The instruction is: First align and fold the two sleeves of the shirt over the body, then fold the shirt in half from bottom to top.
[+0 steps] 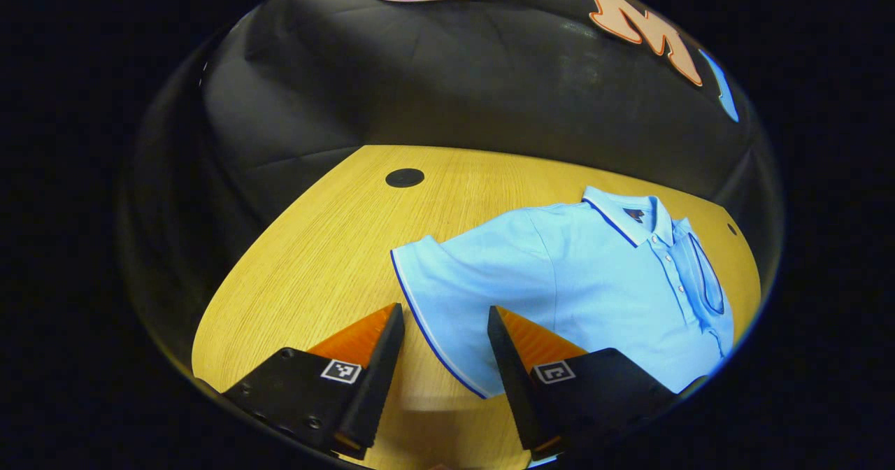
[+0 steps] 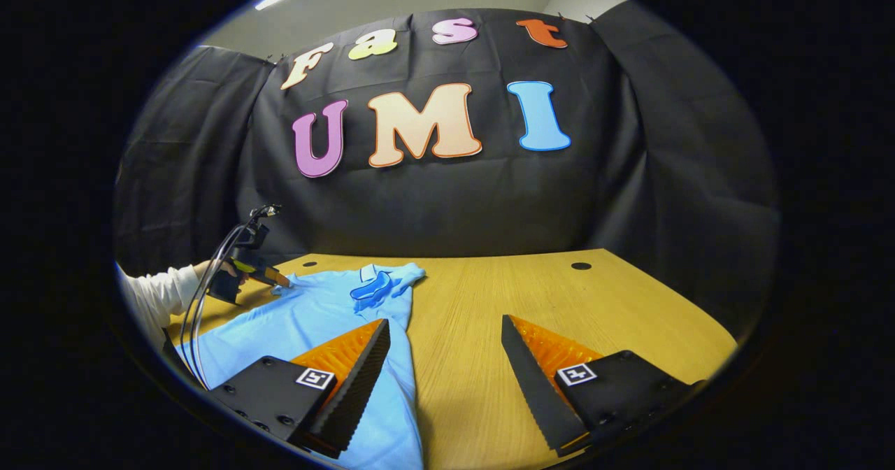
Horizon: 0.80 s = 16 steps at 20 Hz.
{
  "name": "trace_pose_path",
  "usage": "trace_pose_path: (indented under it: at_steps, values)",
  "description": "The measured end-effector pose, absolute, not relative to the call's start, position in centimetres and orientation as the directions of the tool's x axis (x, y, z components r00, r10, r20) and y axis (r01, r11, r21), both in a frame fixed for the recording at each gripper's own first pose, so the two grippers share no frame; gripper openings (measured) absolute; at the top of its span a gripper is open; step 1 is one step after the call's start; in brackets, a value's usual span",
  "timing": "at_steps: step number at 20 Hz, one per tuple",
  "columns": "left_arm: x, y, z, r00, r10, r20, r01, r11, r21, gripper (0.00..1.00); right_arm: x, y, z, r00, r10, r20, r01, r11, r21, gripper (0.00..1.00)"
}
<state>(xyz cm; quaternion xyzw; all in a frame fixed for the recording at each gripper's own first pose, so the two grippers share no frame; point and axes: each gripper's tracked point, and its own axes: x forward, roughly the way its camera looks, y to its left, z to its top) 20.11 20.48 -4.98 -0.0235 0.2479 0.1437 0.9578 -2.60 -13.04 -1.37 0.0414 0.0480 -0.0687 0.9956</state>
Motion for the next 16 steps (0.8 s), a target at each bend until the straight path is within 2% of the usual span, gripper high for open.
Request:
trace_pose_path:
  at_steps: [3,6,7,9,10,13,16]
  values:
    - [20.0,20.6,-4.9,0.836,0.260,-0.484,-0.282,0.959,0.028,0.72,-3.0,-13.8,-1.0,0.985,-0.149,-0.088,0.156,0.985,0.075,0.99]
    - [20.1,20.1,-4.7,0.842,0.222,-0.491,-0.244,0.970,0.021,0.53,-3.1,-13.8,-1.0,0.985,-0.149,-0.087,0.157,0.984,0.086,0.99]
    - [20.2,19.7,-4.7,0.843,0.217,-0.493,-0.240,0.971,0.018,0.35,-3.1,-13.7,-1.0,0.985,-0.147,-0.089,0.155,0.984,0.090,0.98]
    - [20.3,19.3,-4.8,0.841,0.213,-0.497,-0.230,0.973,0.027,0.21,-3.3,-13.5,-1.0,0.986,-0.144,-0.090,0.152,0.985,0.086,0.98]
    - [20.5,19.1,-4.6,0.849,0.200,-0.489,-0.220,0.975,0.015,0.20,-3.2,-13.4,-1.0,0.986,-0.143,-0.088,0.150,0.985,0.080,0.98]
    - [21.0,18.8,-4.2,0.874,0.181,-0.452,-0.219,0.975,-0.033,0.00,-3.0,-13.2,-1.2,0.986,-0.139,-0.092,0.146,0.987,0.071,0.98]
    - [21.0,18.1,-3.8,0.884,0.158,-0.441,-0.204,0.977,-0.059,0.00,-2.8,-12.9,-1.8,0.985,-0.133,-0.109,0.141,0.988,0.068,0.98]
